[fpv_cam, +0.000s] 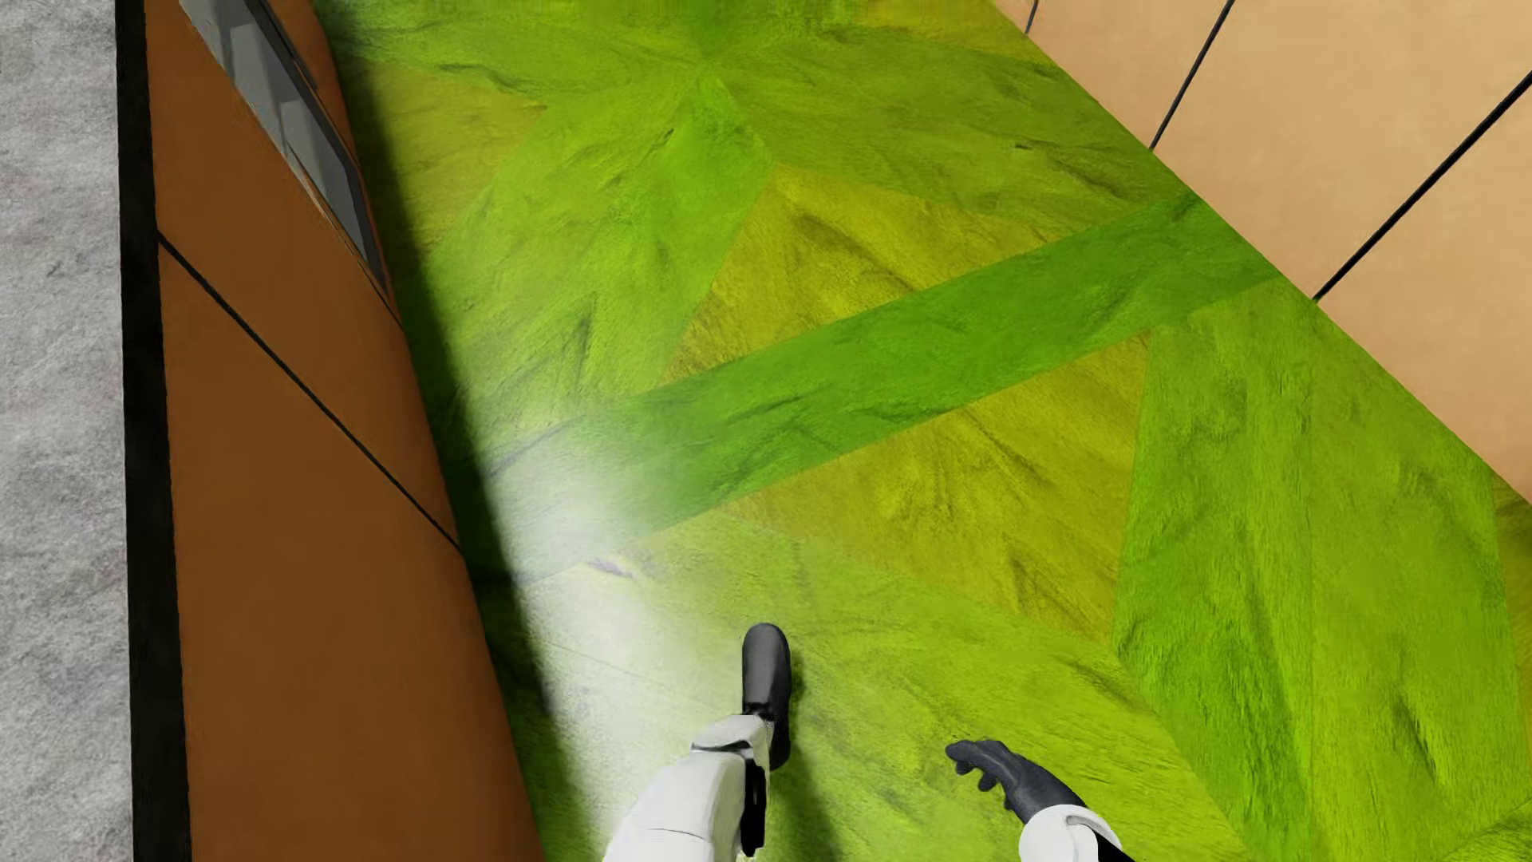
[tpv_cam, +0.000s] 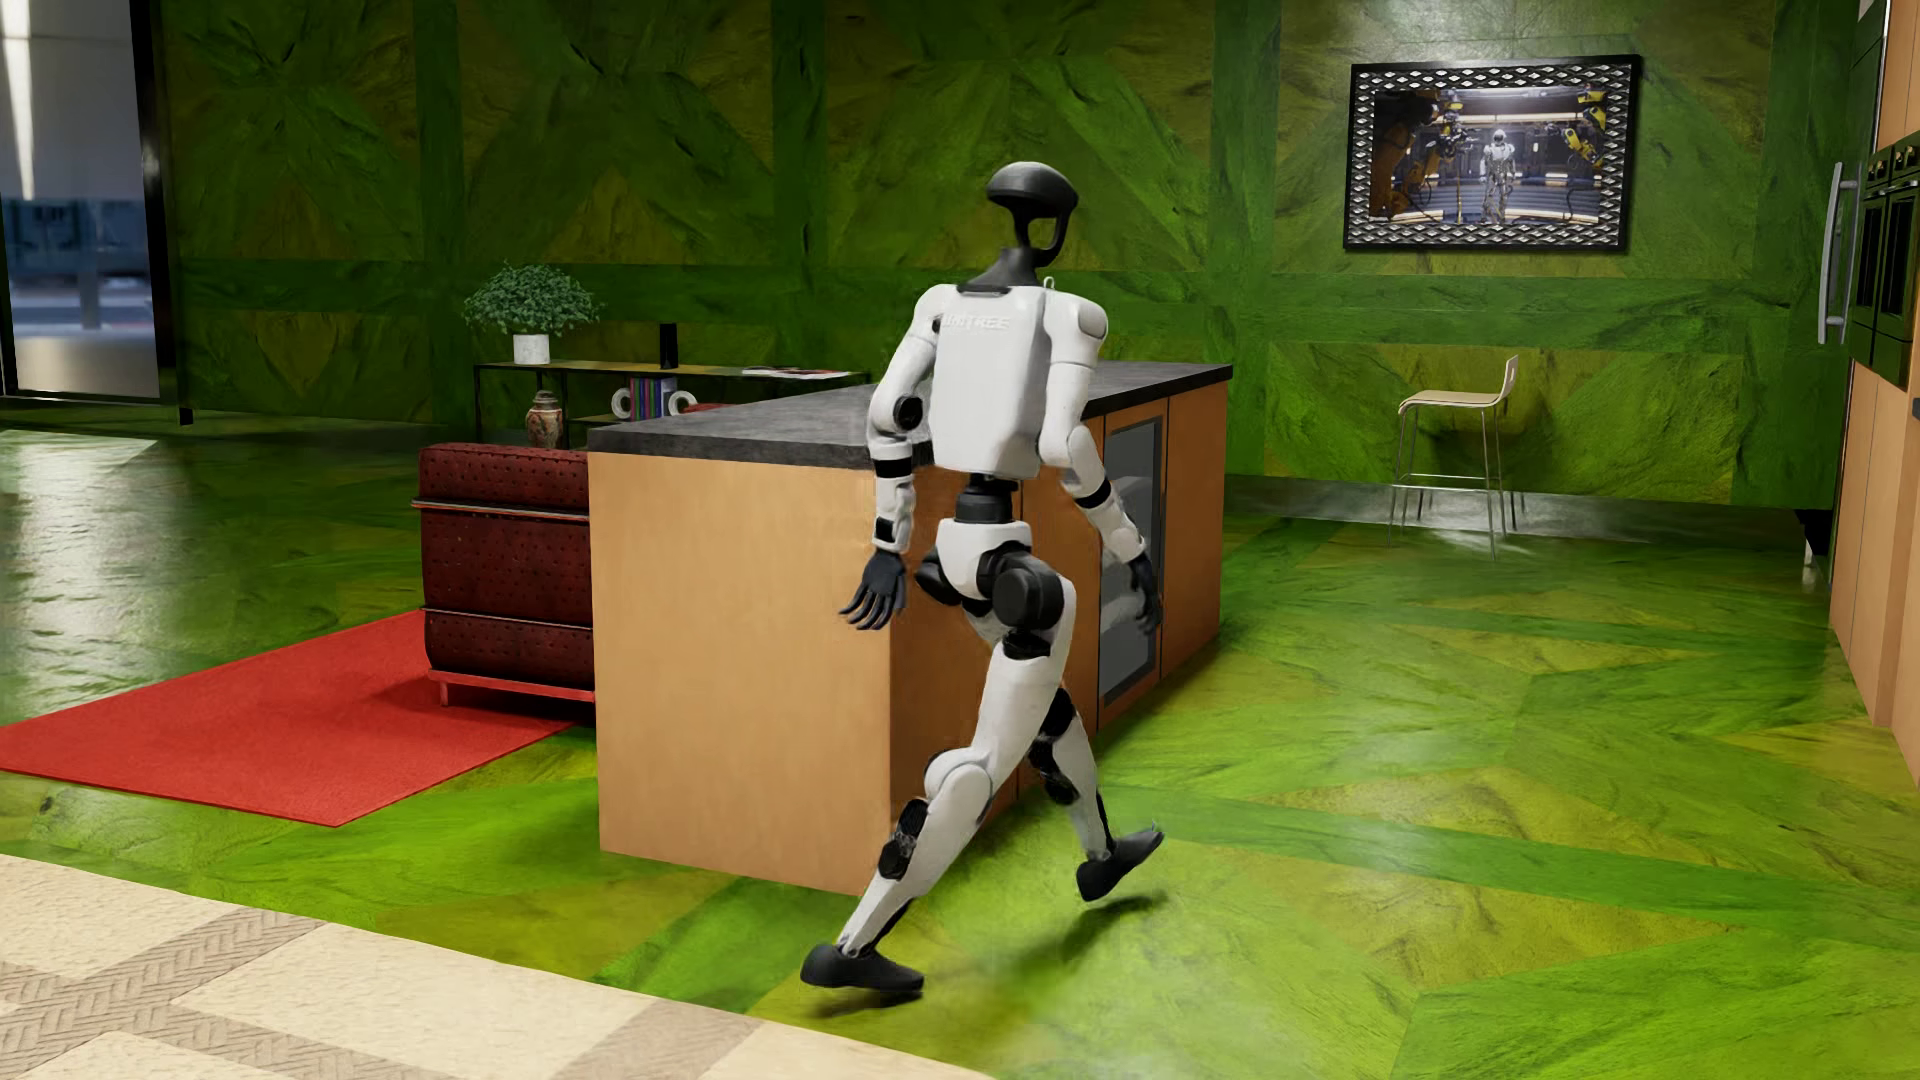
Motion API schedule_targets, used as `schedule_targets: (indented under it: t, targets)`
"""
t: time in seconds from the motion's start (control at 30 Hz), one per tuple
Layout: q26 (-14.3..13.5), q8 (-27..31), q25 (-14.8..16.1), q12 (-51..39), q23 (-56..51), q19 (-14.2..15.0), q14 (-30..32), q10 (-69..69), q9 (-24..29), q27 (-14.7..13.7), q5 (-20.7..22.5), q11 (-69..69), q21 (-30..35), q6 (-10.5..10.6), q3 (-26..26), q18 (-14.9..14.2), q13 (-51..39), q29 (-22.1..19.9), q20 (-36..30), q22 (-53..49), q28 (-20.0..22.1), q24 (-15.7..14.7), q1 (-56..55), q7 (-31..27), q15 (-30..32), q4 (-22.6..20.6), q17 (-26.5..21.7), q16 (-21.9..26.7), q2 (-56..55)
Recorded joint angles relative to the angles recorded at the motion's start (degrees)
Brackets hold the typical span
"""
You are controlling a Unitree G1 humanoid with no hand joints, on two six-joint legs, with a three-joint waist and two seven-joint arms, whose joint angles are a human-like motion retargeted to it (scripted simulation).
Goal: Circle the counter
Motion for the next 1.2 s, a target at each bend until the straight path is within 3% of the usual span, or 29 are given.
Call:
schedule_targets:
  t: [0.03,0.07,0.1,0.13,0.17,0.2,0.23,0.27,0.3,0.33,0.37,0.4,0.43,0.5,0.57,0.6,0.63,0.67,0.7,0.73,0.77,0.8,0.83,0.87,0.93,1.0,1.1,1.17,1.2]
  targets:
    - [0.19,0.05,-0.96,0.03,3.64,-0.06,0.71,6.76,-0.04,1.17,-0.84,1.65,1.06,-0.43,0.57,7.28,0.53,0.93,1.13,-2.47,1.16,0.99,-0.53,0.83,2.36,-0.66,-0.25,-0.27,2.27]
    - [1.30,0.01,-2.49,0.32,7.52,0.18,5.21,11.46,-0.04,2.94,-2.31,5.97,2.44,-1.17,1.40,12.33,1.14,2.24,3.56,-5.51,3.94,0.61,-0.24,1.64,7.75,-0.86,-0.51,-1.29,2.95]
    - [2.43,0.15,-3.88,1.18,11.78,2.58,6.05,16.51,0.04,4.03,-4.59,14.60,3.41,-2.09,2.16,16.84,2.32,2.64,6.73,-8.78,7.15,-1.42,0.62,3.12,13.87,-0.53,-0.48,-3.22,1.48]
    - [4.35,1.18,-5.06,1.02,15.07,7.68,2.18,21.63,0.28,4.88,-6.66,26.54,3.98,-3.03,2.69,19.36,3.52,3.54,11.31,-11.05,9.86,-6.98,1.59,4.43,19.76,-0.23,-0.27,-6.05,-1.94]
    - [6.23,2.19,-5.89,-0.61,17.06,10.08,-2.10,24.50,0.62,5.31,-9.16,39.28,3.83,-3.91,2.72,19.19,4.73,3.89,14.89,-11.90,11.88,-12.70,4.01,5.65,27.21,-0.21,-0.04,-8.14,-7.16]
    - [8.92,3.78,-5.81,-4.97,15.45,9.56,-5.51,25.32,0.89,5.41,-11.21,50.07,2.18,-4.70,2.32,19.07,6.78,4.07,17.39,-10.58,13.75,-17.54,7.31,6.38,27.65,-0.93,-0.42,-8.83,-13.45]
    - [10.29,4.58,-4.96,-9.15,13.34,7.25,-7.81,24.18,1.04,4.90,-13.61,58.05,-0.53,-5.31,1.57,19.07,9.22,3.20,16.92,-6.03,15.02,-17.67,11.36,6.61,22.66,-2.04,-0.19,-7.62,-19.84]
    - [11.99,4.83,-3.45,-14.81,11.00,6.01,-9.20,21.75,1.10,4.18,-16.67,62.93,-3.94,-5.74,0.44,18.88,11.89,0.83,13.41,-0.21,14.49,-13.19,15.93,6.32,20.39,-3.47,0.88,-5.43,-26.11]
    - [11.63,4.66,-1.69,-20.79,8.39,4.65,-10.07,18.49,1.01,2.82,-19.51,64.63,-7.02,-6.03,-1.01,18.67,14.50,-0.56,6.48,5.29,12.47,-4.55,20.81,5.23,19.60,-4.96,2.13,-2.36,-31.76]
    - [8.23,4.17,-0.73,-26.15,6.30,3.16,-10.99,15.64,0.81,1.92,-21.78,63.43,-9.16,-6.18,-2.62,18.44,16.52,-1.07,-0.28,7.60,11.39,3.37,25.34,3.66,19.37,-6.40,2.66,0.16,-36.85]
    - [4.47,3.29,-0.41,-30.73,4.20,2.86,-12.04,13.20,0.46,0.86,-23.16,59.52,-10.34,-6.17,-4.16,18.18,18.01,-1.54,-3.22,6.56,11.76,6.56,29.33,1.75,19.06,-7.46,2.74,1.37,-41.34]
    - [1.78,2.12,-0.48,-34.67,2.84,2.38,-13.34,11.32,0.13,-0.14,-23.79,53.00,-10.78,-6.07,-5.50,17.89,19.02,-1.60,-3.45,3.53,11.89,5.94,33.10,-0.29,18.66,-8.21,2.37,2.07,-44.71]
    - [-0.23,1.22,-1.00,-38.23,1.55,2.35,-14.84,9.91,-0.08,-1.14,-23.95,44.06,-11.04,-5.99,-6.49,17.62,20.00,-1.45,-2.56,-0.38,12.49,2.59,36.50,-2.19,19.32,-9.03,1.98,2.07,-47.31]
    - [-2.97,1.42,-1.43,-44.11,0.21,6.39,-18.08,7.51,-0.48,-1.37,-21.48,18.07,-12.33,-5.94,-7.37,16.69,20.98,-1.19,-1.95,-9.22,13.53,-6.47,42.36,-5.09,20.98,-10.01,2.45,2.81,-49.18]
    - [-3.71,4.32,-1.53,-47.30,0.64,10.26,-19.32,3.76,-0.79,-0.98,-17.44,-8.53,-12.91,-5.97,-7.25,15.84,21.12,0.41,-3.94,-18.75,14.46,-12.03,48.59,-6.71,18.61,-10.15,3.29,5.21,-48.52]
    - [-3.57,-0.66,-2.06,-47.28,1.35,15.37,-19.20,3.42,-0.77,-1.03,-16.76,-10.97,-12.41,-6.14,-6.84,15.83,20.96,2.35,-4.49,-23.24,15.28,-13.81,51.39,-6.54,17.41,-9.99,3.21,6.18,-49.22]
    - [-3.38,-3.93,-3.53,-46.29,2.11,12.71,-17.99,4.57,-0.75,-1.18,-16.37,-7.53,-11.55,-6.05,-6.88,15.23,20.69,4.07,-4.60,-26.84,15.39,-15.95,54.05,-5.78,18.74,-9.43,2.81,6.66,-49.46]
    - [-3.14,-3.04,-5.07,-44.77,2.60,8.79,-15.44,6.94,-0.79,-1.11,-15.10,-1.43,-11.37,-5.61,-7.40,14.96,20.85,4.65,-4.74,-29.06,15.36,-18.49,55.90,-5.38,19.46,-8.07,2.96,6.70,-49.77]
    - [-2.25,-3.37,-5.26,-43.16,2.68,4.00,-10.44,11.50,-0.84,-0.52,-14.23,2.98,-12.83,-4.91,-7.88,14.04,21.49,3.75,-5.68,-29.68,15.23,-18.51,56.46,-5.42,25.46,-6.25,4.43,7.25,-49.49]
    - [-1.16,-5.25,-4.49,-41.30,3.06,3.77,-3.45,20.34,-0.73,-0.09,-14.87,9.27,-14.85,-4.00,-8.26,12.44,22.23,1.86,-7.21,-29.09,15.38,-15.65,54.94,-4.51,27.59,-3.93,6.30,7.97,-48.99]
    - [0.65,-6.53,-3.53,-39.02,4.33,0.81,1.45,33.56,-0.52,0.87,-14.94,15.59,-16.55,-3.00,-8.58,5.46,22.25,0.57,-8.44,-27.58,16.22,-10.57,50.92,-3.27,23.99,-1.16,7.75,8.42,-48.86]
    - [2.37,-7.75,-2.75,-36.59,6.26,0.80,8.37,46.61,-0.33,2.52,-14.51,19.62,-17.66,-1.87,-8.46,4.10,21.62,0.75,-8.90,-24.74,17.89,-5.92,45.63,-2.78,19.37,2.25,8.74,7.90,-47.07]
    - [3.62,-8.70,-2.91,-34.08,8.19,1.12,7.74,57.28,-0.17,3.25,-13.69,21.34,-17.74,-0.72,-7.94,5.72,20.55,1.92,-7.47,-20.69,19.28,-5.15,39.86,-3.25,15.51,5.10,8.85,5.88,-43.95]
    - [5.97,-9.39,-5.10,-31.83,9.66,1.38,3.55,65.22,-0.01,3.66,-12.41,21.05,-16.54,0.30,-7.09,7.87,19.17,2.56,-4.19,-15.63,20.64,-6.83,33.41,-4.15,12.70,6.95,8.21,3.56,-40.18]
    - [11.02,-8.58,-9.04,-26.94,9.94,2.18,1.77,71.05,0.02,2.34,-9.72,17.03,-14.05,1.45,-4.84,9.49,16.14,3.98,6.54,-5.44,22.09,-16.13,21.72,-4.47,9.29,8.33,6.79,-0.83,-31.66]
    - [16.23,-5.74,-8.70,-20.49,6.81,2.91,1.11,64.97,-0.40,-0.42,-6.89,11.31,-12.26,1.57,-2.77,9.80,12.86,4.67,13.39,1.57,21.47,-20.89,12.36,-3.25,7.33,9.29,5.92,-1.25,-23.49]
    - [14.20,-0.27,-6.03,-7.03,3.46,3.90,0.88,37.13,-1.12,-5.05,-4.13,5.52,-7.50,1.37,-0.77,12.33,3.93,4.65,11.82,0.38,16.88,-20.90,5.51,4.76,3.51,14.97,2.46,0.55,-14.22]
    - [11.34,1.70,-4.96,-0.15,2.44,4.84,2.95,5.96,-1.44,-5.29,-2.68,0.50,-4.62,1.72,-0.29,9.96,-1.00,3.66,7.36,1.67,13.56,-17.11,7.96,12.34,1.89,14.54,0.55,2.10,-7.22]
    - [10.92,1.94,-4.42,1.43,2.23,5.15,0.12,-2.84,-1.34,-4.81,-2.38,-1.25,-4.13,1.79,-0.10,3.28,-2.44,3.13,4.46,3.34,10.14,-13.32,7.00,11.41,1.25,12.19,0.13,3.13,-3.63]
